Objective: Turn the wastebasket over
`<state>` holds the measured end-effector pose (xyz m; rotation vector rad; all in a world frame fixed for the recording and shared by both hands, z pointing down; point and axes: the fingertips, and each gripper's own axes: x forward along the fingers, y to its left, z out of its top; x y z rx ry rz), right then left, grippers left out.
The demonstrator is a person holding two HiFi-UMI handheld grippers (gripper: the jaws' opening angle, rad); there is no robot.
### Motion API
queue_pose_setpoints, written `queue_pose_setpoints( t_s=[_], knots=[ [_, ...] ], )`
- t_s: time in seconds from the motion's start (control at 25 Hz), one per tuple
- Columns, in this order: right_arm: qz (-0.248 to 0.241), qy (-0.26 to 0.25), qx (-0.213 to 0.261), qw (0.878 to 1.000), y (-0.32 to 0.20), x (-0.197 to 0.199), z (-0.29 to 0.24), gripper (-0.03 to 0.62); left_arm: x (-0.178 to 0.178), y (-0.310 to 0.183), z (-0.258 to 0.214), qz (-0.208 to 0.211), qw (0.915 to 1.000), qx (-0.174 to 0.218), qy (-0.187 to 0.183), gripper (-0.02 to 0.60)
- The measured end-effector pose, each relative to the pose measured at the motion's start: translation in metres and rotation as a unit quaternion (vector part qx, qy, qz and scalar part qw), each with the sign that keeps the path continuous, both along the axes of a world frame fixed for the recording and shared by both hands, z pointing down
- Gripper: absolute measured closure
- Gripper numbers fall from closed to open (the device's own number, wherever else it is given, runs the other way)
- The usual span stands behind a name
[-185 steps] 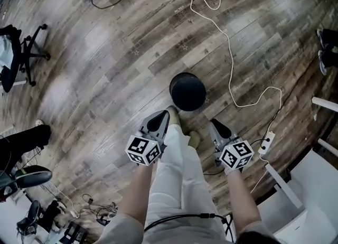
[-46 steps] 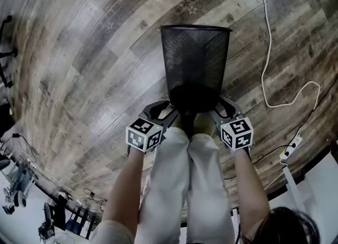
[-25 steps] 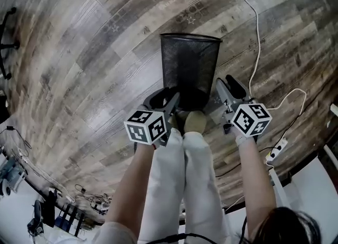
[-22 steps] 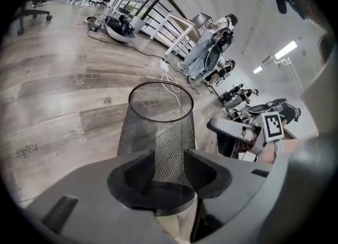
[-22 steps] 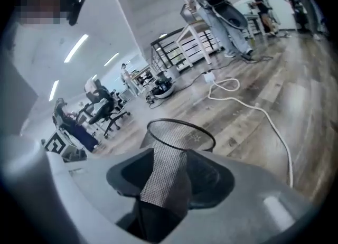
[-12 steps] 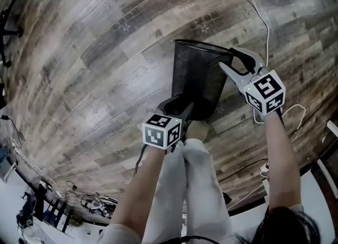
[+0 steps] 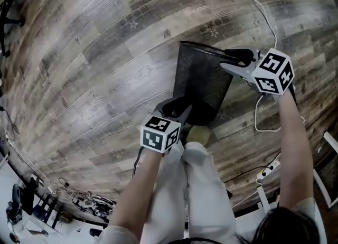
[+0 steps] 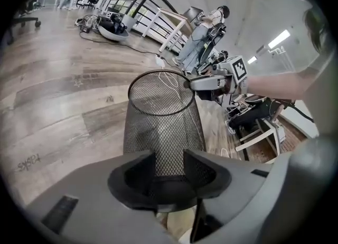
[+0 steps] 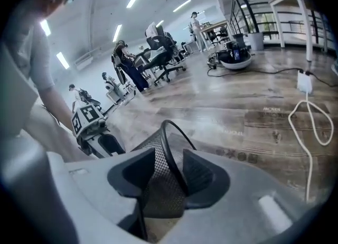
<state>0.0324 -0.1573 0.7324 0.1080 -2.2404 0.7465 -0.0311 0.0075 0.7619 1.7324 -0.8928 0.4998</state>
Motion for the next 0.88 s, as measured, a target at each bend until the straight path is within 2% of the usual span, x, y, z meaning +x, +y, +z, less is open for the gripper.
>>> queue_pose_setpoints(
  t_s=[0.16,0.36,0.44,0.52,0.6,0.8,0.88],
  knots=[
    [-0.022,-0.007,-0.043,0.999,0.003,-0.016,-0.001,0.455,-0.01,0.001,0.002,-0.003,1.0,0.002,0.007,0.42],
    [-0.038,-0.003,-0.064,0.997,0.005,-0.028,-0.002,0.475,-0.02,0.001,0.004,0.004,1.0,0.003,0.009,0.42],
    [-0.046,-0.004,-0.07,0.996,0.006,-0.029,-0.005,0.492,-0.026,-0.001,0.005,0.0,0.9999,0.008,-0.007,0.42],
    [-0.043,-0.011,-0.079,0.996,0.009,-0.028,-0.01,0.529,-0.037,-0.003,0.01,-0.018,0.9994,0.006,-0.029,0.42],
    [-0.035,-0.015,-0.087,0.996,0.013,-0.025,-0.016,0.54,-0.045,-0.003,0.012,-0.036,0.9986,-0.005,-0.038,0.422],
    [-0.023,-0.024,-0.101,0.994,0.031,-0.013,-0.034,0.554,-0.038,0.008,0.007,-0.03,0.9984,-0.026,-0.041,0.422],
    [-0.028,-0.025,-0.097,0.995,0.039,-0.011,-0.043,0.556,-0.032,0.01,0.0,-0.033,0.9986,-0.031,-0.029,0.422]
  ],
)
